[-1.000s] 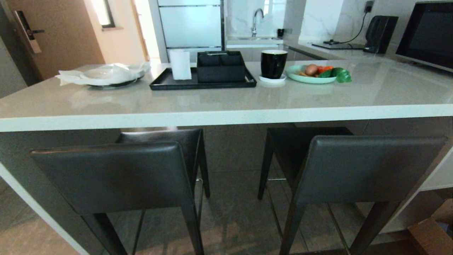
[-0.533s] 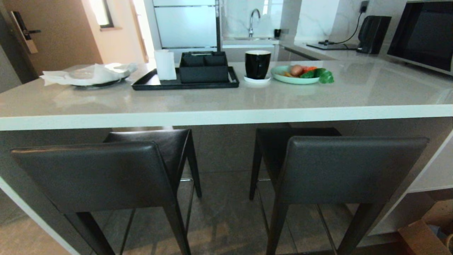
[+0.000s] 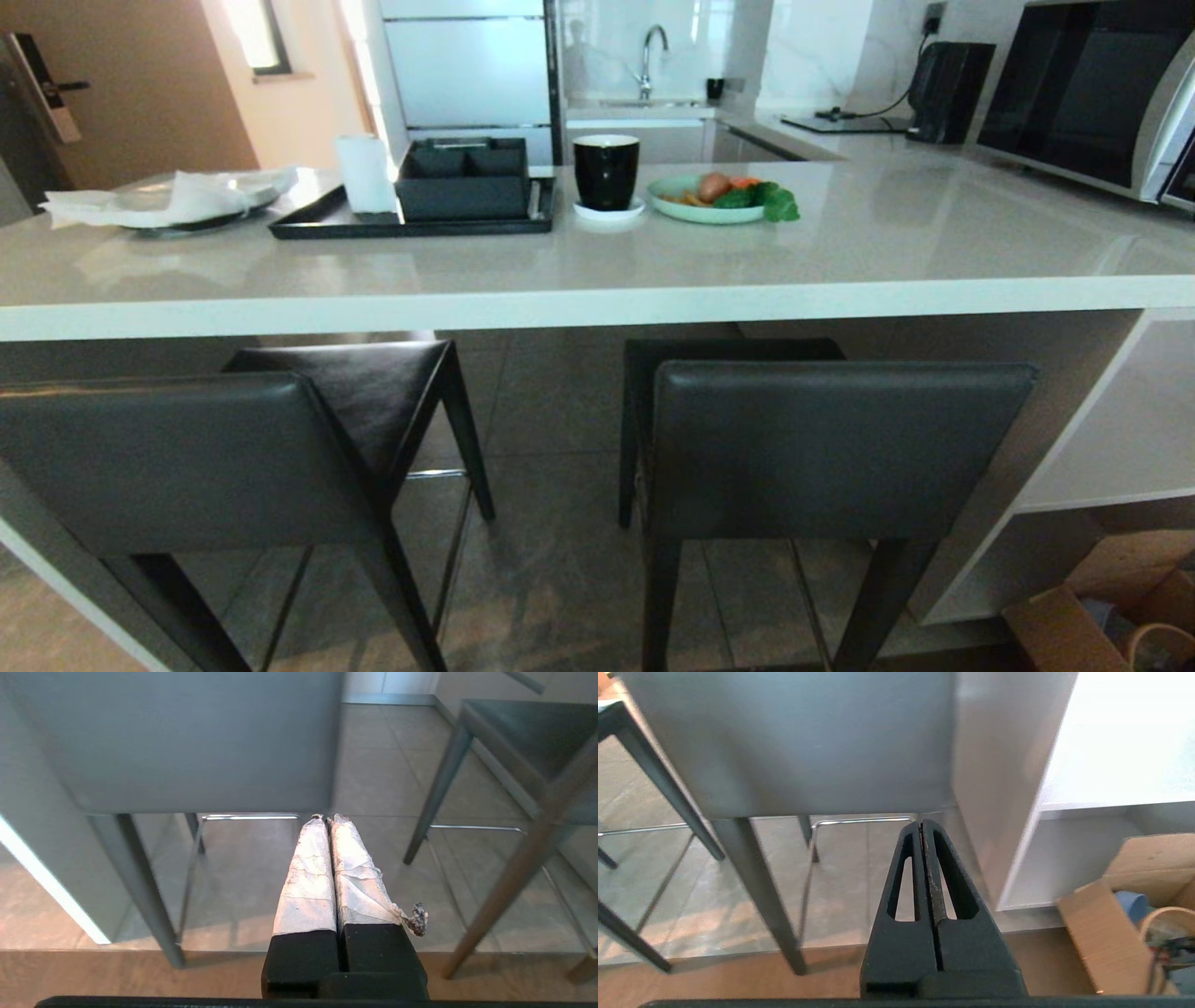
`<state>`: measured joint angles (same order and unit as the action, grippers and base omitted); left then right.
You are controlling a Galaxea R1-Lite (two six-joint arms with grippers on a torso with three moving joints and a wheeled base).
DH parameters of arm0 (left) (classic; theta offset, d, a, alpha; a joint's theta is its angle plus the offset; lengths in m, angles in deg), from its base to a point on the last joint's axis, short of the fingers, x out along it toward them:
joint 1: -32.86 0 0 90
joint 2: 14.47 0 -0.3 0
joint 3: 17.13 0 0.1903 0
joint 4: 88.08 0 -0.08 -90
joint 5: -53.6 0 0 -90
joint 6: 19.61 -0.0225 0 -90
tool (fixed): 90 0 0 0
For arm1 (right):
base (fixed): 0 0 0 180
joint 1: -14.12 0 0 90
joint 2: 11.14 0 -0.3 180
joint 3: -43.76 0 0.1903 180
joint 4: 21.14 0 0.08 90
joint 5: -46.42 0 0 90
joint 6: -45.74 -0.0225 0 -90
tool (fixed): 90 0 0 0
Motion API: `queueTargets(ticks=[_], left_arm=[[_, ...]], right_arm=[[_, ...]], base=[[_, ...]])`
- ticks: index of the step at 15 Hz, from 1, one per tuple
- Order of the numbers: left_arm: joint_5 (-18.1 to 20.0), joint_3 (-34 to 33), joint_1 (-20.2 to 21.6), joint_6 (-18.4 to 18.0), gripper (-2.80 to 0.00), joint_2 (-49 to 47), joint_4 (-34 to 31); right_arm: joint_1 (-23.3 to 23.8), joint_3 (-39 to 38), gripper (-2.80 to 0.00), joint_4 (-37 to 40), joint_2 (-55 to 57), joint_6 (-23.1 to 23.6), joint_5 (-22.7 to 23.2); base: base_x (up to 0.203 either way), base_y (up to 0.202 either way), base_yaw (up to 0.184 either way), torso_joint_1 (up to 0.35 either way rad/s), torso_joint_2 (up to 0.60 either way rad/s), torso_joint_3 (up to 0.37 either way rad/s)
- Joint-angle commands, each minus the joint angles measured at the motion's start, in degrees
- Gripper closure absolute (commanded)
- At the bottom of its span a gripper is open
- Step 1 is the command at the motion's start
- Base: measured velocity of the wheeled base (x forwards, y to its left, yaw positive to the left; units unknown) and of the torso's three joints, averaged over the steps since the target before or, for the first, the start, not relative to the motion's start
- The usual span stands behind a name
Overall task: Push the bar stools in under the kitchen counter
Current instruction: Pull the gray chair out from under the dining table
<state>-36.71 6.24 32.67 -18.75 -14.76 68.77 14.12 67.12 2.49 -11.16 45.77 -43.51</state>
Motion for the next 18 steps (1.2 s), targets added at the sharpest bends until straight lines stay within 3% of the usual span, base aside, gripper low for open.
queueTargets(ticks=[1,13,18], left_arm=[[-0.05,-0.09,0.01,0.02,0.0,-0.06,0.04],[0.04,-0.09,0.01,0.02,0.0,-0.06,0.04],[-0.05,-0.09,0.01,0.02,0.0,-0.06,0.04]], right_arm=[[0.0,0.0,0.0,0.0,0.02,-0.02,0.01],[0.0,0.0,0.0,0.0,0.02,-0.02,0.01],[0.0,0.0,0.0,0.0,0.02,-0.02,0.01]], base=[[0.0,-0.195,0.0,0.002,0.0,0.002],[0.0,-0.195,0.001,0.004,0.0,0.003],[0.0,-0.041,0.0,0.0,0.0,0.003]])
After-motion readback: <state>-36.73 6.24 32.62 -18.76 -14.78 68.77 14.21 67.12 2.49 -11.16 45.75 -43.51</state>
